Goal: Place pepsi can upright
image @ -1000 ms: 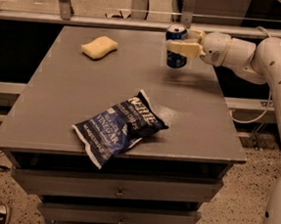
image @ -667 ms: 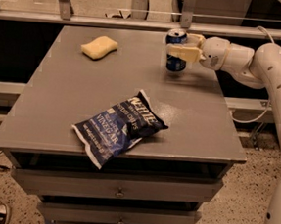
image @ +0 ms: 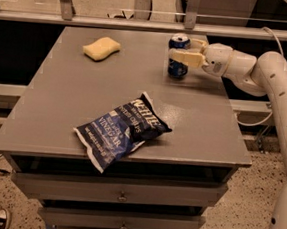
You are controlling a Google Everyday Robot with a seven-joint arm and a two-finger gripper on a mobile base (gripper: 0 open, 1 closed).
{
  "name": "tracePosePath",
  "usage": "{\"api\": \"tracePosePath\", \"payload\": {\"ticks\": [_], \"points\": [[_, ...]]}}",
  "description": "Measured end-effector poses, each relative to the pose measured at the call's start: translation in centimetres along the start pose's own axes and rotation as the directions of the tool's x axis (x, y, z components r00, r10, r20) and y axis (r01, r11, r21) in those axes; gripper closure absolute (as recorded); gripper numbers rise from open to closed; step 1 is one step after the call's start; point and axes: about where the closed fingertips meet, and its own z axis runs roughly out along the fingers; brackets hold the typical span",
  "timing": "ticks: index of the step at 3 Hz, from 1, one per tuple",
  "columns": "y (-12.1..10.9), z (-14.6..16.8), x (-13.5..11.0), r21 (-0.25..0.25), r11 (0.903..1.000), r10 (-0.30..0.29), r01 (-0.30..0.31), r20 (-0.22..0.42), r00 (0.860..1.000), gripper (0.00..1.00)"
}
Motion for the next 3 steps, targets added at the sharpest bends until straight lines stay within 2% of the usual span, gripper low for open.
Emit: {"api": "tracePosePath", "payload": {"ticks": [2, 3], "points": [[0.3, -0.5, 0.8, -0.001, 0.9999, 0.011, -0.011, 0.007, 1.000, 0.13], [0.7, -1.2, 1.2, -0.002, 1.0000, 0.001, -0.001, -0.031, 1.000, 0.00]]}}
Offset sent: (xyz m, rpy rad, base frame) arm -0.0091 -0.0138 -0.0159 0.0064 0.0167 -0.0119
